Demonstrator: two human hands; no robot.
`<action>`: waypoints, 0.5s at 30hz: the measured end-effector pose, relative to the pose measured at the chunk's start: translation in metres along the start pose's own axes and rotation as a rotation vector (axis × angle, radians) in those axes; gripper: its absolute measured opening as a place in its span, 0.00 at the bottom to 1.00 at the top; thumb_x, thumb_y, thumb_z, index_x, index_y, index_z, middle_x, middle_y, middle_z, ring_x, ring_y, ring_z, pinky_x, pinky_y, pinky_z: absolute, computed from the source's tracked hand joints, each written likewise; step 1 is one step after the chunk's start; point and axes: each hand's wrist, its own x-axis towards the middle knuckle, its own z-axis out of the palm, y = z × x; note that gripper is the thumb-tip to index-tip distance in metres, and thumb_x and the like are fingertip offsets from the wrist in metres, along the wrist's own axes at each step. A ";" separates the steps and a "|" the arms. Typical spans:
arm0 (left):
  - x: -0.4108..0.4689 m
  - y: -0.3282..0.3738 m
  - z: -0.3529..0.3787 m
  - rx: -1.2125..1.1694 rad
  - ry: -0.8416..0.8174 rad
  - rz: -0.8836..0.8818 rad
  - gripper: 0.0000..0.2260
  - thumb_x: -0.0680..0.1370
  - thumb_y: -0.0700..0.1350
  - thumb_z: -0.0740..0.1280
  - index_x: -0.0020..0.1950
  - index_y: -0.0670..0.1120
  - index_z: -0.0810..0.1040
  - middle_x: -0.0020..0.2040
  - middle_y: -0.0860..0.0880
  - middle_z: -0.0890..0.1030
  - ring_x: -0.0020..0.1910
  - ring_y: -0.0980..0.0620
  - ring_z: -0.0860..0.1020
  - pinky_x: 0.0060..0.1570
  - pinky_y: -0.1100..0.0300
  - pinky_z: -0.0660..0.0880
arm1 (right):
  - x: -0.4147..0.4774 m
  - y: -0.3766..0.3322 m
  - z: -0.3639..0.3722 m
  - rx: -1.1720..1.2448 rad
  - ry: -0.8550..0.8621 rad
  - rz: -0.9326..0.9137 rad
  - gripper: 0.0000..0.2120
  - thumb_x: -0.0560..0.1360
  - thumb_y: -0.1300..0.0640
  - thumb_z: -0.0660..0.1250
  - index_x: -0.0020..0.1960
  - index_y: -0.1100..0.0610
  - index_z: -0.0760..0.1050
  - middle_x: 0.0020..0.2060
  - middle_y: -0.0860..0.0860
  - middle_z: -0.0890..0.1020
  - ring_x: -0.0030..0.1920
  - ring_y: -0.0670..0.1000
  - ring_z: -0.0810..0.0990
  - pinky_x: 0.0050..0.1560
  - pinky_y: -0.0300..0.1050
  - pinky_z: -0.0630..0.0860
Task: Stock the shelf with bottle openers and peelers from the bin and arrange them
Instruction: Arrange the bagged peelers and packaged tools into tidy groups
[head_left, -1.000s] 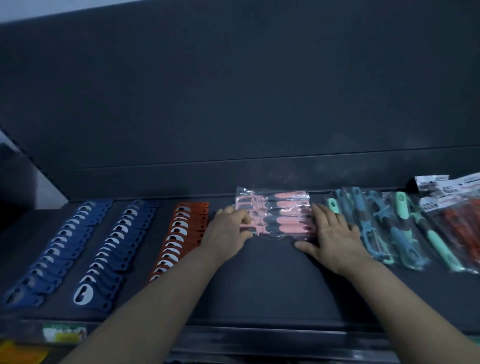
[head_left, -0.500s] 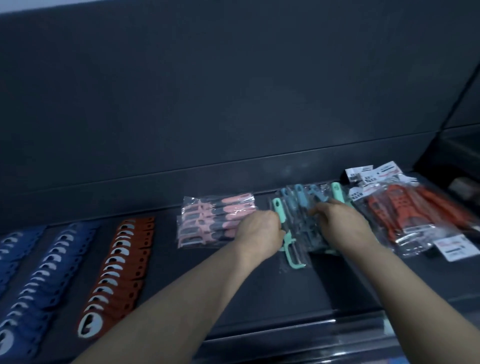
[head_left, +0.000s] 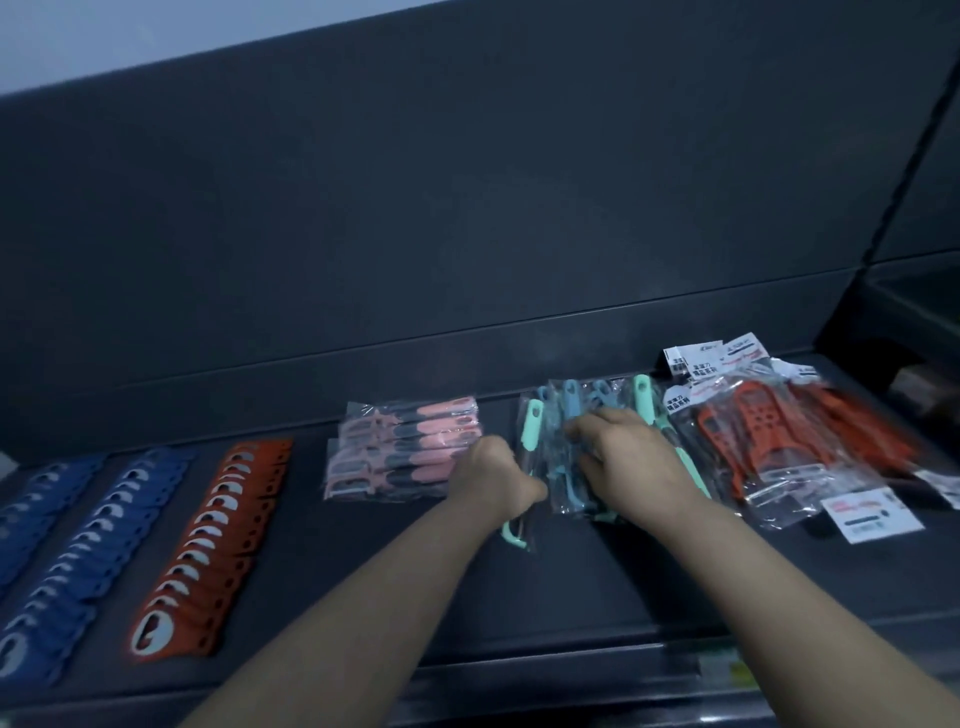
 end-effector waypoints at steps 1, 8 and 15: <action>0.000 -0.003 -0.002 -0.037 0.021 -0.005 0.10 0.62 0.47 0.72 0.36 0.42 0.77 0.37 0.42 0.80 0.40 0.44 0.80 0.34 0.56 0.72 | 0.002 -0.004 -0.001 -0.017 0.007 -0.072 0.21 0.73 0.60 0.63 0.65 0.47 0.73 0.61 0.48 0.75 0.63 0.53 0.71 0.59 0.48 0.71; -0.015 -0.033 -0.043 -0.433 0.041 0.114 0.09 0.68 0.33 0.70 0.41 0.47 0.79 0.36 0.53 0.78 0.38 0.55 0.77 0.44 0.63 0.78 | 0.026 -0.046 0.006 -0.185 -0.027 -0.365 0.22 0.76 0.57 0.63 0.68 0.44 0.68 0.72 0.45 0.66 0.75 0.50 0.56 0.70 0.54 0.53; -0.018 -0.133 -0.098 -0.239 0.125 0.088 0.10 0.67 0.44 0.78 0.40 0.52 0.79 0.41 0.52 0.82 0.42 0.53 0.79 0.47 0.59 0.77 | 0.023 -0.102 0.022 -0.097 -0.169 -0.299 0.18 0.75 0.43 0.65 0.64 0.39 0.71 0.62 0.41 0.76 0.64 0.47 0.70 0.54 0.47 0.60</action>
